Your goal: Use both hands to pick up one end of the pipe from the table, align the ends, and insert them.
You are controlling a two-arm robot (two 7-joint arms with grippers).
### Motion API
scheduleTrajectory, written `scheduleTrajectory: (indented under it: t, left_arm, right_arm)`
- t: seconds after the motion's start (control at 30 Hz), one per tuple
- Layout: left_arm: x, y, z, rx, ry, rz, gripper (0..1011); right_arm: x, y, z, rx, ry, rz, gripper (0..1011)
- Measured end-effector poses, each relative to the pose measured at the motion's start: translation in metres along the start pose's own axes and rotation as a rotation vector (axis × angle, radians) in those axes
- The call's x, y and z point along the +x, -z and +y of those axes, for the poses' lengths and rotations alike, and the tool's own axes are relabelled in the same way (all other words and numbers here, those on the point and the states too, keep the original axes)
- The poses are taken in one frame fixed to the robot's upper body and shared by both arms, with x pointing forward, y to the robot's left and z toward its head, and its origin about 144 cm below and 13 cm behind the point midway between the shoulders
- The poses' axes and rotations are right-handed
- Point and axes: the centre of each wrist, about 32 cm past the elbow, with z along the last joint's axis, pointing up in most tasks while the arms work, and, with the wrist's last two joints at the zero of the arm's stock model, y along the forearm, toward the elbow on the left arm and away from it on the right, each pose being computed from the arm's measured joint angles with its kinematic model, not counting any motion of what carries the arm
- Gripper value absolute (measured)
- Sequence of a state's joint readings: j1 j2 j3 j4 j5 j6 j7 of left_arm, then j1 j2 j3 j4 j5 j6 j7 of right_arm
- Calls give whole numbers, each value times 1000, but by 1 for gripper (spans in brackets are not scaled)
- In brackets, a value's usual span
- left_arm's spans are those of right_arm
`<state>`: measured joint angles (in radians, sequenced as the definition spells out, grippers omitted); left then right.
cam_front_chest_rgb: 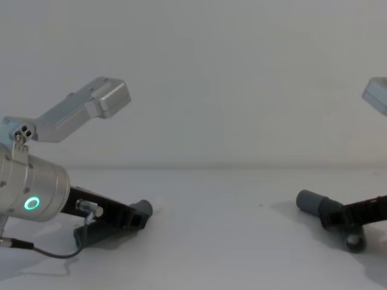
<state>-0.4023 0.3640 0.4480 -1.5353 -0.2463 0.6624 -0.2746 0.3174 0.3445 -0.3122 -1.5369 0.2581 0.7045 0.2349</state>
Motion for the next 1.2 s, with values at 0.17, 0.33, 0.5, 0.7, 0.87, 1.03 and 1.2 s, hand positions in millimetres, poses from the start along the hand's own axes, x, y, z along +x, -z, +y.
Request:
scheduleTrajectory:
  t: [0.17,0.33,0.5,0.7,0.87,1.03,1.2]
  left_arm:
    - [0,0,0,0,0,0,365]
    - [0,0,0,0,0,0,365]
    - [0,0,0,0,0,0,365]
    - [0,-2,0,2,3,-10,365]
    - [-2,-8,0,-1,14,-43,365]
    - [-4,-19,1,-22,23,-96,365]
    - [-5,-30,4,-47,34,-155,365]
  right_arm:
    - [0,0,0,-1,0,0,346]
    - [0,0,0,-1,0,0,212]
    - [0,0,0,-1,0,1,177]
    - [0,0,0,4,-1,-2,176]
    - [-1,2,-1,39,-8,-16,175]
    - [-1,2,-4,93,-17,-42,174]
    - [2,2,-8,145,-30,-72,174]
